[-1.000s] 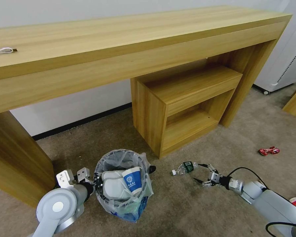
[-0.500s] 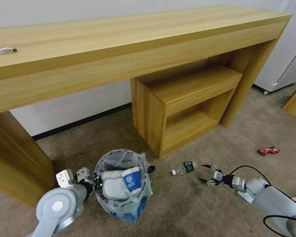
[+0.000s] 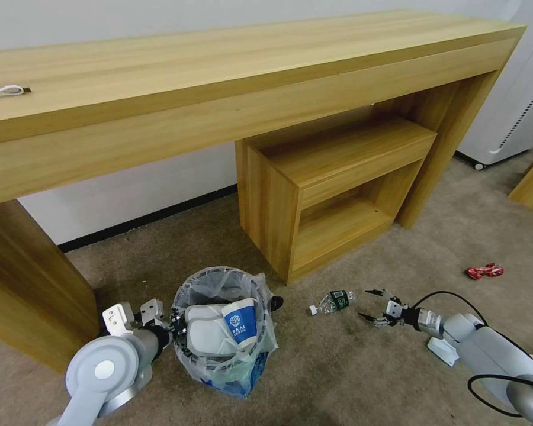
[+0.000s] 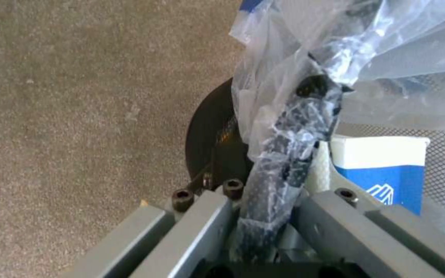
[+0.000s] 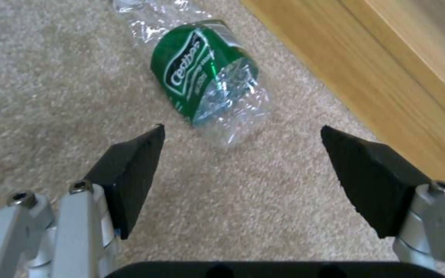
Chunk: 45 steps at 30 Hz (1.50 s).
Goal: Pick up the trash bin and place the garbage on the floor into it.
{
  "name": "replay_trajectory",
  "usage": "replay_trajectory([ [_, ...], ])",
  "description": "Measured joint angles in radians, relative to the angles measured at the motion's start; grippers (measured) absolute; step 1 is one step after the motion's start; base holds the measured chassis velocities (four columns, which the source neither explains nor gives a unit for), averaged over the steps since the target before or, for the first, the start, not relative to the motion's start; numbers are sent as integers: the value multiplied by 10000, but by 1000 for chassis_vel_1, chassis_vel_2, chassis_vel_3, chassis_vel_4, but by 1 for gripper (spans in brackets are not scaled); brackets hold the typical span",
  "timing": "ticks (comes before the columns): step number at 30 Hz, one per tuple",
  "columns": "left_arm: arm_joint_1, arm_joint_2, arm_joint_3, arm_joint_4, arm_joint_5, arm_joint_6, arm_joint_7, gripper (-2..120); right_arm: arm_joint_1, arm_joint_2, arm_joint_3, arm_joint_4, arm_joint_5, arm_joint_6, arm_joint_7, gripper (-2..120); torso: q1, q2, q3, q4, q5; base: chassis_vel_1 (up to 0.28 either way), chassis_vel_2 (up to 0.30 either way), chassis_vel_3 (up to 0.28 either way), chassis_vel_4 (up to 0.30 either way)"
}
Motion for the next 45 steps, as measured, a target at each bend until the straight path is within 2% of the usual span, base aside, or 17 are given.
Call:
replay_trajectory([
  [21, 19, -34, -3, -117, -1, -4, -1, 0, 696, 588, -507, -360, -47, -7, 5, 78, 0, 0, 0, 0, -1, 0, 0, 0, 0],
  [24, 32, -35, -31, -141, -9, -8, -8, 0, 780, 775, -641, -445, -41, -7, 1, 76, 0, 0, 0, 0, -1, 0, 0, 0, 0],
  [27, 65, -30, -86, -191, -36, -13, -24, 0, 826, 979, -764, -528, -26, -7, -132, 67, 0, 0, 0, 1, -1, 0, 0, 0, 0],
  [32, 128, -30, -127, -297, -51, -18, -35, 0, 839, 1264, -837, -709, -103, -7, -180, 70, 0, 0, 1, 1, -1, 0, 0, 0, 0],
  [34, 160, -36, -141, -357, -53, -22, -39, 0, 823, 1403, -856, -737, -111, -8, -191, 63, -1, 0, 0, 2, -1, 0, 0, 0, 0],
  [35, 160, -36, -141, -357, -53, -22, -39, 0, 823, 1403, -856, -737, -111, -8, -191, 63, -1, 0, 0, 2, -1, 0, 0, 0, 0],
  [38, 184, -33, -161, -422, -60, -31, -51, 0, 778, 1534, -874, -763, -111, -7, -220, 47, 0, 0, 0, 1, 0, 0, 0, 0, 0],
  [39, 184, -33, -161, -422, -60, -31, -51, 0, 778, 1534, -874, -763, -111, -7, -220, 47, 0, 0, 0, 1, 0, 0, 0, 0, 0],
  [41, 208, -31, -165, -487, -77, -35, -57, 0, 750, 1566, -879, -761, -113, -7, -249, 37, 0, 0, 0, 1, -1, 0, 0, 0, 0],
  [43, 213, -39, -165, -515, -103, -36, -67, 0, 739, 1567, -879, -759, -114, -7, -282, 34, 0, 0, 0, 1, 0, 0, 0, 0, 0],
  [44, 221, -53, -160, -538, -122, -37, -75, 0, 722, 1564, -878, -758, -108, -7, -321, 27, 0, 0, 0, 1, -1, 0, 0, 0, 0],
  [45, 221, -53, -160, -538, -122, -37, -75, 0, 722, 1564, -878, -758, -108, -7, -321, 27, 0, 0, 0, 1, -1, 0, 0, 0, 0],
])
